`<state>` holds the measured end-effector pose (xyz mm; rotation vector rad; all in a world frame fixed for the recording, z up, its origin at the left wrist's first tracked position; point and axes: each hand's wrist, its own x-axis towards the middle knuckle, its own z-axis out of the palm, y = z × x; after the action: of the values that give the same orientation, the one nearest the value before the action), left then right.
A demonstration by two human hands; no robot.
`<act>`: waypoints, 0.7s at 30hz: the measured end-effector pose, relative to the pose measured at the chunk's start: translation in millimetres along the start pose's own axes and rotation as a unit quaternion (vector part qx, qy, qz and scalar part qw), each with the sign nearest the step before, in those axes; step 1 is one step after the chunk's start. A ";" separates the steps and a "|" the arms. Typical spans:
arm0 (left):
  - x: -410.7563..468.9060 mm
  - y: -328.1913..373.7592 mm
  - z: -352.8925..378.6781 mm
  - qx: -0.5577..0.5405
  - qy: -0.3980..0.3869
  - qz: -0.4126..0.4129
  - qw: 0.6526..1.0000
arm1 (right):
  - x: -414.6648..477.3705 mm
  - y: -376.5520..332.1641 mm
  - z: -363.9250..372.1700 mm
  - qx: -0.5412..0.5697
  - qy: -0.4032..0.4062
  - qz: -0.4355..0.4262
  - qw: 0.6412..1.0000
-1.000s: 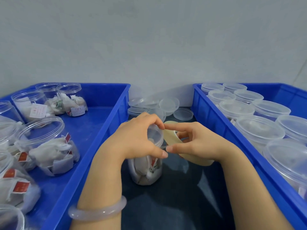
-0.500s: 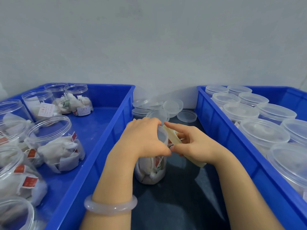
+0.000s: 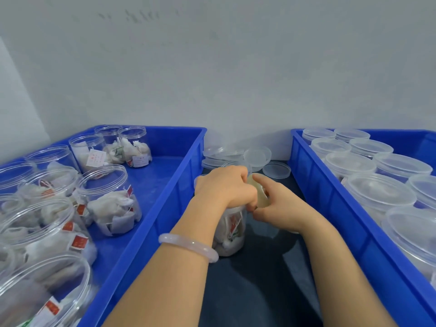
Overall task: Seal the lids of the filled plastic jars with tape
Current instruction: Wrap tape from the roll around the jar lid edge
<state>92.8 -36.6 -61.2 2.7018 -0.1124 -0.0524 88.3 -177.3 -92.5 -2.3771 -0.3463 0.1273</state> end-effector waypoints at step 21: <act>25.6 11.9 7.6 0.004 0.051 -0.008 0.999 | -18.1 -10.4 20.7 -0.145 0.155 -0.002 0.977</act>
<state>117.0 -52.8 -63.5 2.7069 -0.0601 0.0806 64.9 -161.6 -100.8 -2.6310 -0.2308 -0.3155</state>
